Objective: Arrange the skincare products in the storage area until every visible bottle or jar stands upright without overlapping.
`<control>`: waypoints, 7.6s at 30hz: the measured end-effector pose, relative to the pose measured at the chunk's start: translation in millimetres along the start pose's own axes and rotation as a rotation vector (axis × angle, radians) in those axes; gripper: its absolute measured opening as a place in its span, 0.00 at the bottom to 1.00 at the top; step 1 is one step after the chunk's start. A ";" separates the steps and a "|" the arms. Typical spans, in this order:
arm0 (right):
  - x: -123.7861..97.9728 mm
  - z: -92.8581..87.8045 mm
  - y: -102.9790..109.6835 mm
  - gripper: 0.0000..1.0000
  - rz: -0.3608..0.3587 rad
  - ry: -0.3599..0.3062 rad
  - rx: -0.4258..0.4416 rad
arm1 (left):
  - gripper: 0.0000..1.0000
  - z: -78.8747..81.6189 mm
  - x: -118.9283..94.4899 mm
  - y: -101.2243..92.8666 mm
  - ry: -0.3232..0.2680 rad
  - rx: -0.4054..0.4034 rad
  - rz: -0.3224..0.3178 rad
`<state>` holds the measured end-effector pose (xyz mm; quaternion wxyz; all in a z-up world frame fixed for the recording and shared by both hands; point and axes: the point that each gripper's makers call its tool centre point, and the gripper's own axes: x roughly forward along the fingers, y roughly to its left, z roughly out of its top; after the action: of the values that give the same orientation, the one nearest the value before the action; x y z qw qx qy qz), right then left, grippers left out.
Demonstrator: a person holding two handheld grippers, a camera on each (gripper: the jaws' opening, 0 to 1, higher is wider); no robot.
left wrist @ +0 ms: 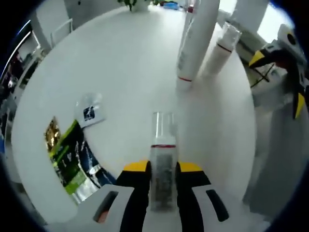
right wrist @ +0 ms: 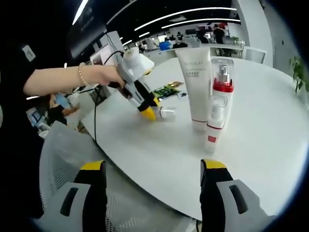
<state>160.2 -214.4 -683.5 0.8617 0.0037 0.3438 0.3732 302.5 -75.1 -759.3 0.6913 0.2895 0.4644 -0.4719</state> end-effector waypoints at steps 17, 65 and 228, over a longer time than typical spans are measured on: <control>0.2 0.2 6.5 0.72 0.054 0.002 -0.036 | 0.25 13.2 -39.7 -33.9 -0.207 -0.075 -0.102; -52.4 184.1 111.4 0.29 0.568 -0.255 -0.339 | 0.25 89.6 -211.9 -166.0 -0.974 -0.147 -0.513; -40.7 52.9 -49.9 0.45 0.046 0.026 -0.352 | 0.30 111.3 2.5 -89.6 -0.451 0.078 -0.066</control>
<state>203.9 -263.5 -632.2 0.8357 -0.1440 0.2840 0.4474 261.3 -204.1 -713.6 0.7499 0.1881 0.2888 -0.5647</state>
